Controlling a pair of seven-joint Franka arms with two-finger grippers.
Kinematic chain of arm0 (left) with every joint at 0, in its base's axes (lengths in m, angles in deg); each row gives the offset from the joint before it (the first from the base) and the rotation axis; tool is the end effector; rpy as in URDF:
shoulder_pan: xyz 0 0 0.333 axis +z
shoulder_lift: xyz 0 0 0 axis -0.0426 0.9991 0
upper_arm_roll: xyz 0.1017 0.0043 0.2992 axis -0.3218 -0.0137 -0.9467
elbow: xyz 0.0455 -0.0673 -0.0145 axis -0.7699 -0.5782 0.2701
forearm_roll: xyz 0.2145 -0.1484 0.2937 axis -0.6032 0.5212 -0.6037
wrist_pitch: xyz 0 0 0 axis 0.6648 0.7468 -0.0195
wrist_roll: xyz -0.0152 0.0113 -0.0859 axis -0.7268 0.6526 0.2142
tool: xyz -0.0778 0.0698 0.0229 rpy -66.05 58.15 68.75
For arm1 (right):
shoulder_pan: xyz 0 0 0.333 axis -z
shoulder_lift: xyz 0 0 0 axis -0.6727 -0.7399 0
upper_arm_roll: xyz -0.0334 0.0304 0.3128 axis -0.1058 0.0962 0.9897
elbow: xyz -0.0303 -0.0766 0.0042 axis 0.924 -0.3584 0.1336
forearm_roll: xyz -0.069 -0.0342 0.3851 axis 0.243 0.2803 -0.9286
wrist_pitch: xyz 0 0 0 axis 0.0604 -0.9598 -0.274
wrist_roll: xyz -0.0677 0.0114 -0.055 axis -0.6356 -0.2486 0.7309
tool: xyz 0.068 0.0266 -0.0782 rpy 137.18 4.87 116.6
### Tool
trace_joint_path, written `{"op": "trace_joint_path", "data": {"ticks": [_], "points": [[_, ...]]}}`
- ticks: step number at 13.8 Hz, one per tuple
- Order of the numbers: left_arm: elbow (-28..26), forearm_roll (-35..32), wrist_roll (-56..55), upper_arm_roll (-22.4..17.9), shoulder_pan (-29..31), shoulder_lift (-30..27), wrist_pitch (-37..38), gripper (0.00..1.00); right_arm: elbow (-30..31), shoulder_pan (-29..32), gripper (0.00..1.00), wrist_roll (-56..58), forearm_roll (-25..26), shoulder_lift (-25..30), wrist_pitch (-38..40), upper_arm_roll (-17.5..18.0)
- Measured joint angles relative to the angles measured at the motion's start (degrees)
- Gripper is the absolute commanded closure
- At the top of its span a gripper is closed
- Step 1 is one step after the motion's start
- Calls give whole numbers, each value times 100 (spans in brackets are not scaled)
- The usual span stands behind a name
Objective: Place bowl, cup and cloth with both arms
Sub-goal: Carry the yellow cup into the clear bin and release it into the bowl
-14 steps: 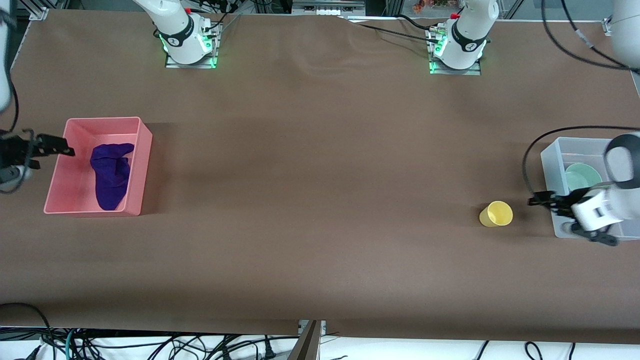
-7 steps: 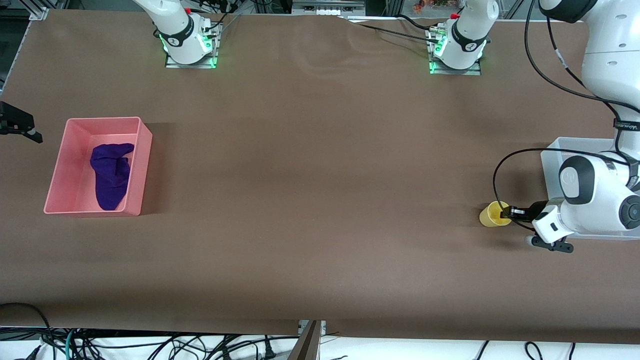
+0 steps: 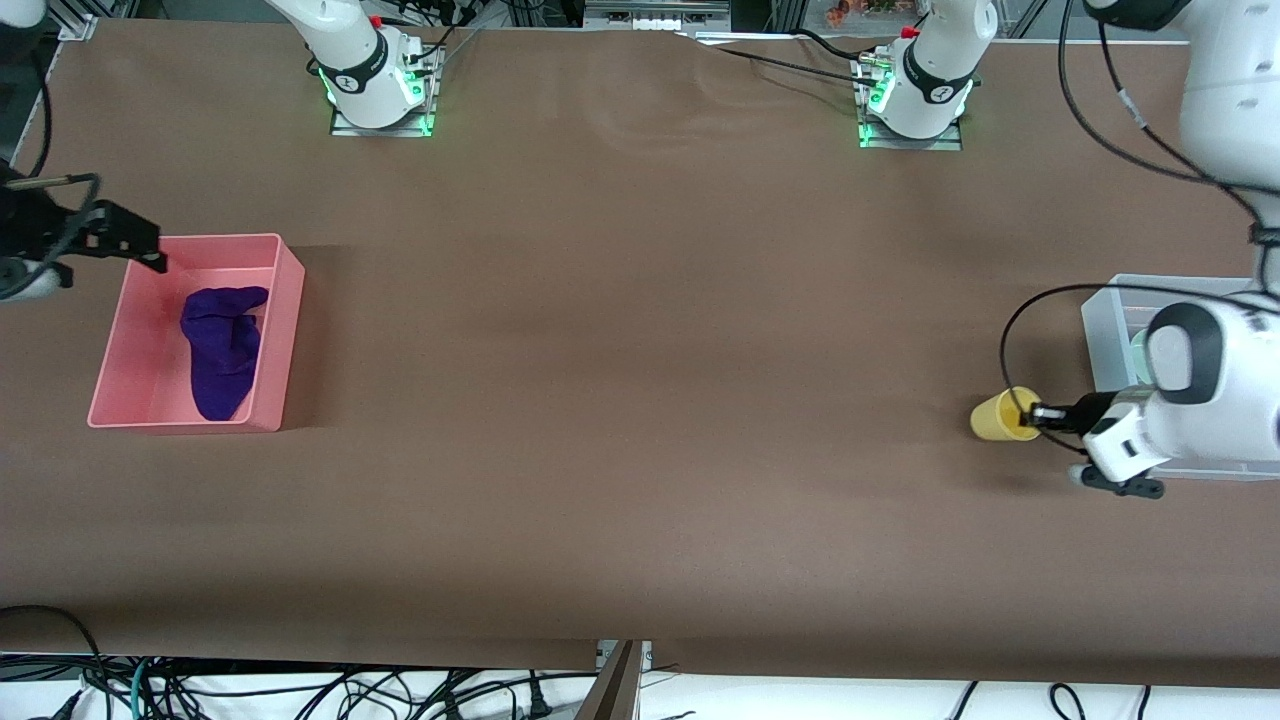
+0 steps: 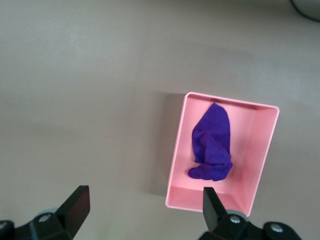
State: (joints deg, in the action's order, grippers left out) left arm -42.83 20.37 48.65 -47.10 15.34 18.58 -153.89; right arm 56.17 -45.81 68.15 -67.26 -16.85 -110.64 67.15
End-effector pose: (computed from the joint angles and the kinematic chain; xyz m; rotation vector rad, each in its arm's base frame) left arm 0.6749 0.1098 0.2858 2.9143 -0.2066 -0.3539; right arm 0.5922 0.0150 0.6163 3.1005 0.2839 -0.0844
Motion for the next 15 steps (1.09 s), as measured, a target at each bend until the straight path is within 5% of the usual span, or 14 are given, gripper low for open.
{"op": "trace_joint_path", "data": {"ticks": [5, 12, 13, 15], "points": [[-31, -1253, 1089, -60, 556, -973, 885, 100, 41, 78, 0, -33, 103, 15, 97, -59], [-523, -1446, 2748, -95, 1806, -348, -626, 100, 51, 195, 0, -117, 108, 103, 446, -92], [-578, -1446, 2820, -95, 1895, -260, -728, 94, 51, 193, 0, -195, 105, 101, 470, -92], [-657, -1446, 2921, -94, 1972, -207, -894, 15, 56, 191, 0, -235, 105, 95, 501, -87]]}}
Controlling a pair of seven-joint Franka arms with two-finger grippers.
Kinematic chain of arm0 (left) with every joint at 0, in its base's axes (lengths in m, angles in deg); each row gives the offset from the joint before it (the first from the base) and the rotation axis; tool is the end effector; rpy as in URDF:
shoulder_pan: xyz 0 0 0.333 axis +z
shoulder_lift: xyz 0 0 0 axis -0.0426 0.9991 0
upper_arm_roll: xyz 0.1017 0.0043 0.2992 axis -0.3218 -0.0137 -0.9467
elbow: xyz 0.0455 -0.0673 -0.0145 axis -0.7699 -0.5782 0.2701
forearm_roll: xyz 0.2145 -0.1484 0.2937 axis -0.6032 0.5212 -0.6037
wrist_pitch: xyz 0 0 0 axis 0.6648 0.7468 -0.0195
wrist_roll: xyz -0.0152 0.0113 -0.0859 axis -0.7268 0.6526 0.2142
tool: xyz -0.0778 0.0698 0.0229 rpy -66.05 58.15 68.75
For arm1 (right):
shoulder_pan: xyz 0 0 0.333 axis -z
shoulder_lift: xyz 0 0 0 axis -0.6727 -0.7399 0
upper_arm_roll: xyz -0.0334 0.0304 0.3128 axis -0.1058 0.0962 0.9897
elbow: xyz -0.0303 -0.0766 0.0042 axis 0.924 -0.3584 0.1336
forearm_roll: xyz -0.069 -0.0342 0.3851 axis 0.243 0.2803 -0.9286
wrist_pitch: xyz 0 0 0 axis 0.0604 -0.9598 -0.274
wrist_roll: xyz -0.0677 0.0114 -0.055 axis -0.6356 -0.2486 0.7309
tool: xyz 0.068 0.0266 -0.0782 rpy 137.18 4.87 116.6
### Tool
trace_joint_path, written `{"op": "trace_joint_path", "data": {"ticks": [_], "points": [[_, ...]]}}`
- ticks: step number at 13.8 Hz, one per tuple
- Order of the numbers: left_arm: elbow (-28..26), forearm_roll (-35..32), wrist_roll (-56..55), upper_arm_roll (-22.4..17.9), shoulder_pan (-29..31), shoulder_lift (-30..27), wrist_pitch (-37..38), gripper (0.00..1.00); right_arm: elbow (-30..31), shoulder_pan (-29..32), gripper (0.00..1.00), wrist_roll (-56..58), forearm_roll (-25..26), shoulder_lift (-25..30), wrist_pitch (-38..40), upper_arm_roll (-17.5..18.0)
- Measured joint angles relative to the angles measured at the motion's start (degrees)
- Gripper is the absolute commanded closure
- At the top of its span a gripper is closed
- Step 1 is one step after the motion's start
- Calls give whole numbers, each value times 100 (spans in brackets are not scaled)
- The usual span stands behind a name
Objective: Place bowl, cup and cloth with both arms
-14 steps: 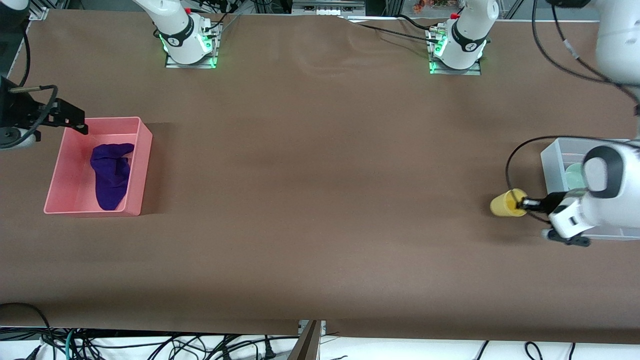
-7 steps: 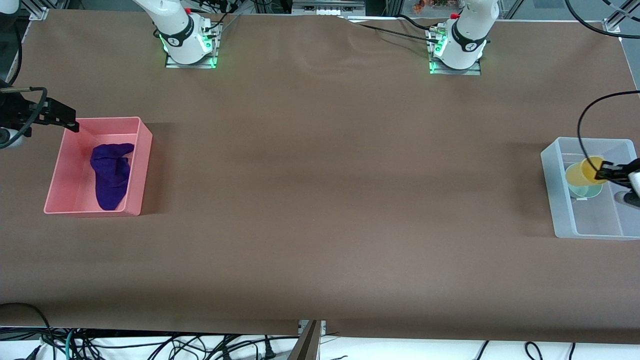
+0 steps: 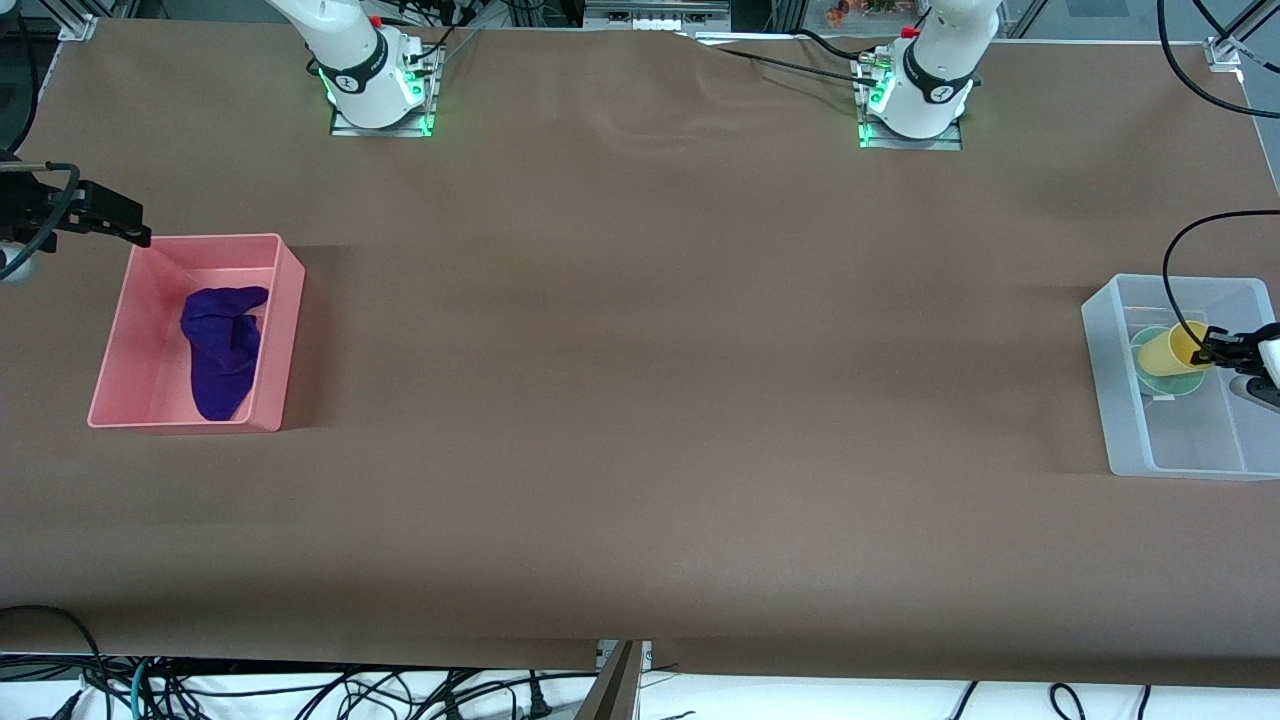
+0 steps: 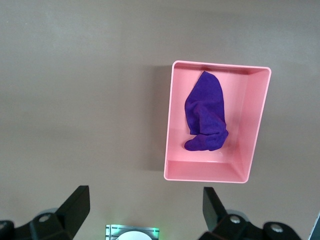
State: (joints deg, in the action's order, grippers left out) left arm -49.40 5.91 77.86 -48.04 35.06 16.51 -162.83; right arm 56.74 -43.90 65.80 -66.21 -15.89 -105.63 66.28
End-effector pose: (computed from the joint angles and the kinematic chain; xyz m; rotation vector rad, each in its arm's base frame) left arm 0.5801 0.3467 0.2693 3.0133 -0.6292 -0.3371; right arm 0.5772 -0.0153 0.6149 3.0905 0.1387 -0.2107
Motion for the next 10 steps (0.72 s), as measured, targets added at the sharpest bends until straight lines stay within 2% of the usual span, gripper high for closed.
{"op": "trace_joint_path", "data": {"ticks": [1, 4, 6, 8, 10], "points": [[1, 0, 37, 10, -1, -7, -26, 0, 2, -2, 0, 0, 0, -8, 0, 5], [34, 0, 49, 95, -26, -111, -30, 0, -9, -12, 0, 0, 0, -36, -7, 23], [71, -1, 44, 300, -40, -332, 170, 0, -33, -25, 0, 0, 0, -50, -7, 55], [119, 0, -195, 696, -66, -701, 695, 0, -53, -51, 0, 0, 0, -65, -7, 69], [126, 1, -891, 1255, -88, -1041, 1234, 0, -60, -58, 0, 0, 0, -76, -7, 69]]}}
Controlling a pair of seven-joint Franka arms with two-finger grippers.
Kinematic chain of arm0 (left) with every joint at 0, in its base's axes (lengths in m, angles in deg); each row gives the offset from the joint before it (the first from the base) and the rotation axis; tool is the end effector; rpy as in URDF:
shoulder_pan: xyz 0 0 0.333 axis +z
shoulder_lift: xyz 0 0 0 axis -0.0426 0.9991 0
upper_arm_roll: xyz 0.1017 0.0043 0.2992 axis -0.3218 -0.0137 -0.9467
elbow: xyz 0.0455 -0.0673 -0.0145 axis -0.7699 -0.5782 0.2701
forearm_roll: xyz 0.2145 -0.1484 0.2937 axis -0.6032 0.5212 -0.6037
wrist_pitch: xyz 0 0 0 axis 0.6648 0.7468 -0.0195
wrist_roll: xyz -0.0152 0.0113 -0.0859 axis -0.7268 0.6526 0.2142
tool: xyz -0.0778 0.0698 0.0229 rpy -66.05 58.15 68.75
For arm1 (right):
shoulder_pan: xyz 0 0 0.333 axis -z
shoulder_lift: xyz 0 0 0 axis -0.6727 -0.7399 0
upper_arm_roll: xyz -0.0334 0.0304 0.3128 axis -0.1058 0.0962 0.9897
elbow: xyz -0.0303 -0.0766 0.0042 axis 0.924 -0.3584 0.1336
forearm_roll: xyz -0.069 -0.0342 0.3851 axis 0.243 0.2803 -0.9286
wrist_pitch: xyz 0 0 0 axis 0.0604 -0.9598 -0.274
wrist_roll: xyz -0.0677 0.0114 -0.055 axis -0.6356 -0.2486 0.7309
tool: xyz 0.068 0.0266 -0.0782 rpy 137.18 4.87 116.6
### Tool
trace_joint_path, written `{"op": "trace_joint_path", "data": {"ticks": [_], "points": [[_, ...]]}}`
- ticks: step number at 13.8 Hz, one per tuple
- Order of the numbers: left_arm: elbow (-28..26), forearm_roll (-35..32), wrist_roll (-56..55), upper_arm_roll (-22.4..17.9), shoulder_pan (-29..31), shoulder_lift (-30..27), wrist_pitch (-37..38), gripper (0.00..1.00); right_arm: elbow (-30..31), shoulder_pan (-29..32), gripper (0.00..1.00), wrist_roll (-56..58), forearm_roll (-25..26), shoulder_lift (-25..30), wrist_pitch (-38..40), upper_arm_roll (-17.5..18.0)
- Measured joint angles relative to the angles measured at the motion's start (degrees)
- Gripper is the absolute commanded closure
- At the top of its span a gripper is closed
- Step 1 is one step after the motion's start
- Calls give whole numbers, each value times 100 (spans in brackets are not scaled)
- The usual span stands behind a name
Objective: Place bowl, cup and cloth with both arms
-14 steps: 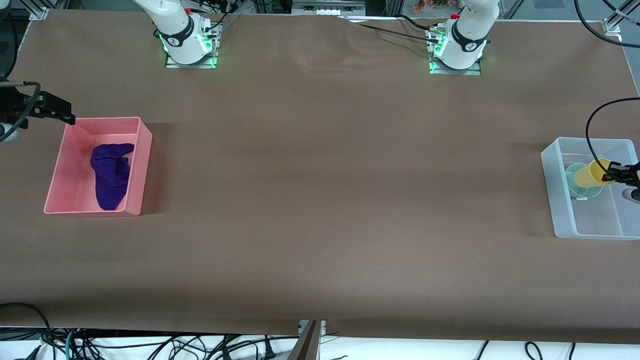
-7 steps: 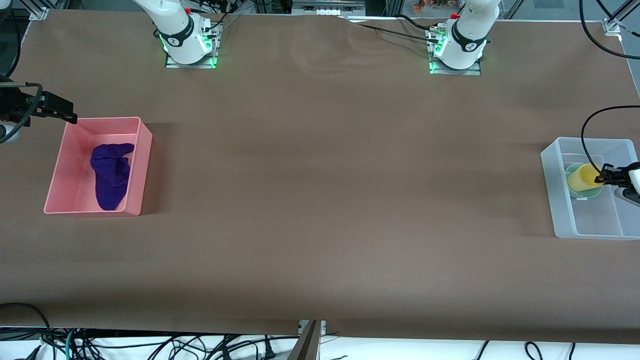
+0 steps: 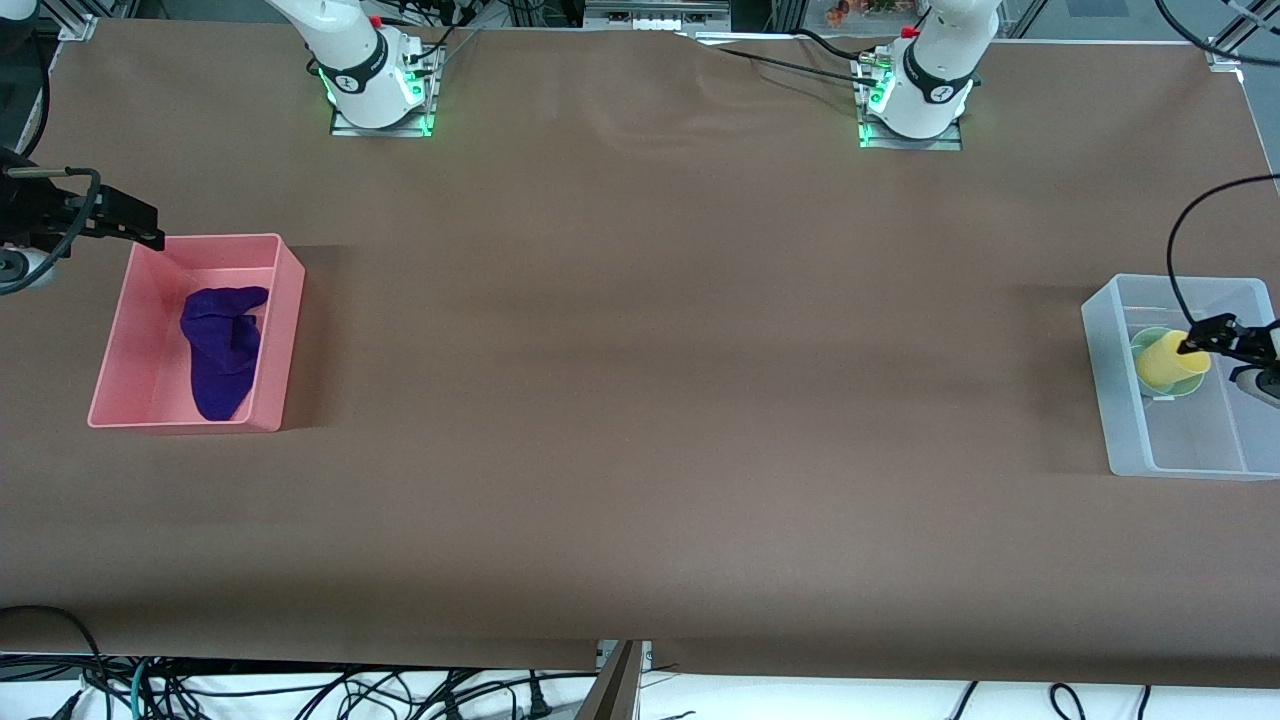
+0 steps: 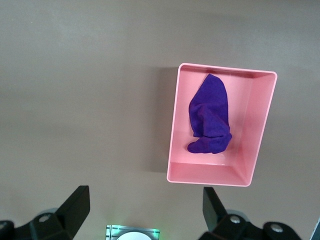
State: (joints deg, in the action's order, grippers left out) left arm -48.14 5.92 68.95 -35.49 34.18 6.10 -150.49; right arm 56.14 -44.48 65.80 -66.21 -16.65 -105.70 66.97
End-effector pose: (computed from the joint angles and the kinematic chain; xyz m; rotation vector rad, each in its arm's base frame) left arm 0.6171 0.2190 0.3981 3.0113 -0.6863 -0.2983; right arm 0.5815 -0.0029 0.6120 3.0884 0.1731 -0.2124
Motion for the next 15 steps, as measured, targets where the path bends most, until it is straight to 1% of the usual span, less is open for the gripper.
{"op": "trace_joint_path", "data": {"ticks": [3, 5, 7, 9, 10, 11, 12, 14, 15], "points": [[35, 0, -1383, 985, -64, -308, 666, 0, 0, 1, 0, 0, 0, -21, 3, -6], [151, -1, -2142, 1533, -104, -376, 915, 0, 0, 0, 0, 0, 0, -37, 5, -7], [243, -2, -2681, 1846, -108, -470, 1138, 0, -9, 0, 0, 0, 0, -42, 5, -6], [260, -2, -3009, 1998, -111, -639, 1305, 0, -22, 0, 0, 0, 0, -43, 5, -6], [243, 1, -3081, 1983, -198, -765, 1310, 0, -23, 0, 0, 0, 0, -43, 5, -6], [192, 50, -3151, 1724, -522, -948, 1296, 0, -25, -1, 0, 0, 0, -43, 5, -5], [83, 279, -3241, 1084, -1159, -1182, 1268, 0, -26, -1, 0, 0, 0, -43, 5, -6], [-312, 941, -3319, -354, -2463, -1622, 1075, 0, -27, -1, 0, 0, 0, -43, 5, -6], [-542, 1082, -3321, -959, -2989, -1813, 875, 0, -27, -1, 0, 0, 0, -44, 5, -6]]}}
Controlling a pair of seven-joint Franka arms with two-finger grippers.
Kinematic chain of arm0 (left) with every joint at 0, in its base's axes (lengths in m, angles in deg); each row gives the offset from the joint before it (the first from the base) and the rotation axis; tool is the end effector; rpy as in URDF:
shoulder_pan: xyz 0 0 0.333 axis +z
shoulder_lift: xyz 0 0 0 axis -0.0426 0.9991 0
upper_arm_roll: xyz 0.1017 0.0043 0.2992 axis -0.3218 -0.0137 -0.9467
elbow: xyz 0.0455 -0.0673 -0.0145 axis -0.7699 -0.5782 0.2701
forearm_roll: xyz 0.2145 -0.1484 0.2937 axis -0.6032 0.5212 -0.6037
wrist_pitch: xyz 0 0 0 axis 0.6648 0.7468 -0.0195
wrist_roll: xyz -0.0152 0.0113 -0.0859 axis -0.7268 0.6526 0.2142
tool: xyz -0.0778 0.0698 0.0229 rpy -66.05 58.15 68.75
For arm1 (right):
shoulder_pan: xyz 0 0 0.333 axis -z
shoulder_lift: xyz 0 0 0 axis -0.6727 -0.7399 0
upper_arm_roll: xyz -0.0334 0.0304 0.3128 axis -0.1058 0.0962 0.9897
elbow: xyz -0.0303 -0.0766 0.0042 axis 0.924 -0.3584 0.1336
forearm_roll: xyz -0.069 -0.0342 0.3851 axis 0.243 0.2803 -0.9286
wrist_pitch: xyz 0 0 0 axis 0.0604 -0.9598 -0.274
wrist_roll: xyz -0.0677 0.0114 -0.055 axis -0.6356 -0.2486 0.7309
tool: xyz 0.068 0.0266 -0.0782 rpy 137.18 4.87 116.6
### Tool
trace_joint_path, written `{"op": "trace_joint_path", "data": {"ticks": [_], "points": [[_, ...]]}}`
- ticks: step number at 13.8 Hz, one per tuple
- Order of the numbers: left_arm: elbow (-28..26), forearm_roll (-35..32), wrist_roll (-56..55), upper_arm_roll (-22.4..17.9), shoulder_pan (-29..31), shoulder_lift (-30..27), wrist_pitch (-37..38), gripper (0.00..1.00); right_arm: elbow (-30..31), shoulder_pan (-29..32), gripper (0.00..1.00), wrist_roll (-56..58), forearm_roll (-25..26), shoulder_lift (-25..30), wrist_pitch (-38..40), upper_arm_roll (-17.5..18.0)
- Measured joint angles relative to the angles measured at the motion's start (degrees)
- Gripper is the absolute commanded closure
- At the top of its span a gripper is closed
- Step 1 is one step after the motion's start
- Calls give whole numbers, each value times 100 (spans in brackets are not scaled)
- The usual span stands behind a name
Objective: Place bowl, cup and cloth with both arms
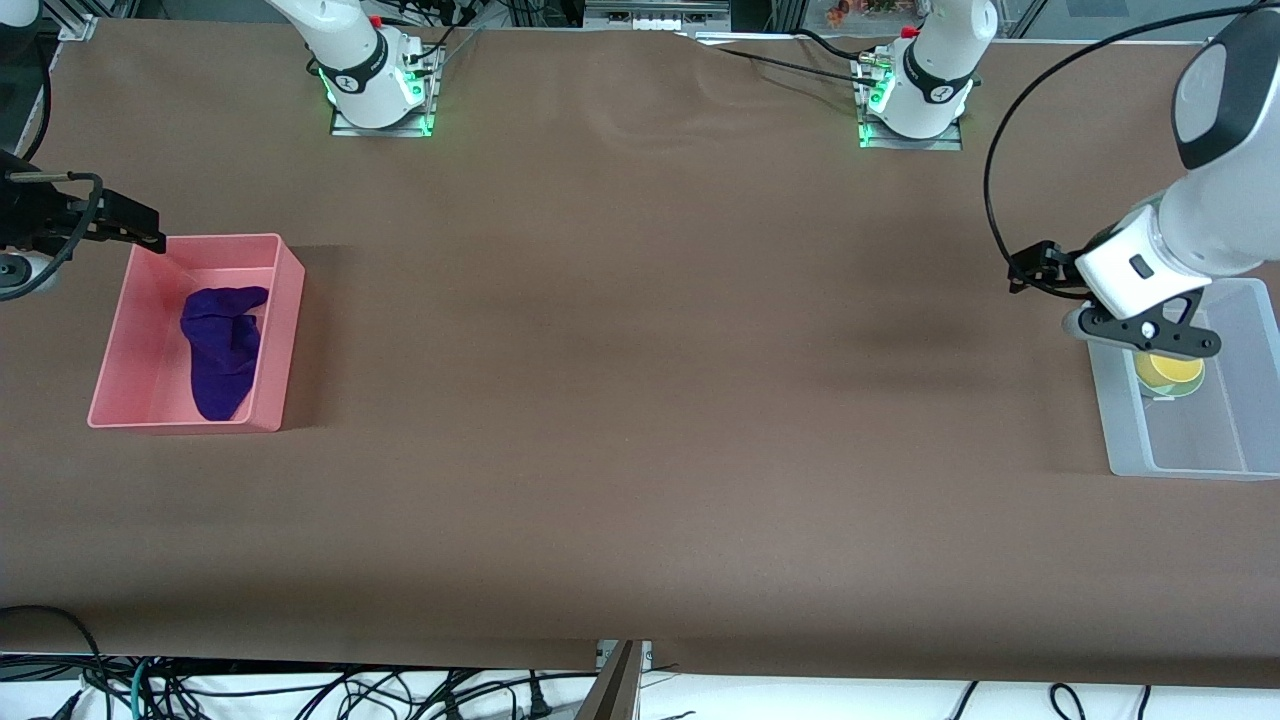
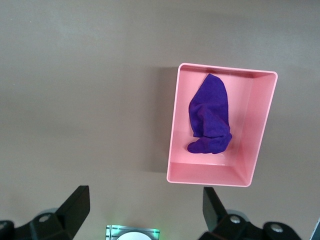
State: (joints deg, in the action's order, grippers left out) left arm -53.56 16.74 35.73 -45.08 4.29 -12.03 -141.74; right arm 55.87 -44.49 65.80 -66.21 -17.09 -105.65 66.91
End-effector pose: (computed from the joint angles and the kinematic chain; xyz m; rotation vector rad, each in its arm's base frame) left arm 0.5804 -0.0440 0.5271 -3.1151 0.2832 0.2356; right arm 0.5836 -0.0033 0.6096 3.0879 0.1718 -0.2183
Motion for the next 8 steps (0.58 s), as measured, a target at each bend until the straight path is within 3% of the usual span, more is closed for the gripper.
{"op": "trace_joint_path", "data": {"ticks": [1, 3, 8], "points": [[-248, 76, -13, -449, -387, -189, -208, 0, -1, 0, 0, 0, 0, 0, 0, 0], [-690, 162, -99, -852, -742, -558, -535, 0, -2, 0, 0, 0, 0, 0, 0, 0], [-957, 165, -230, -904, -825, -843, -685, 0, -2, 0, 0, 0, 0, -6, 0, 0]]}}
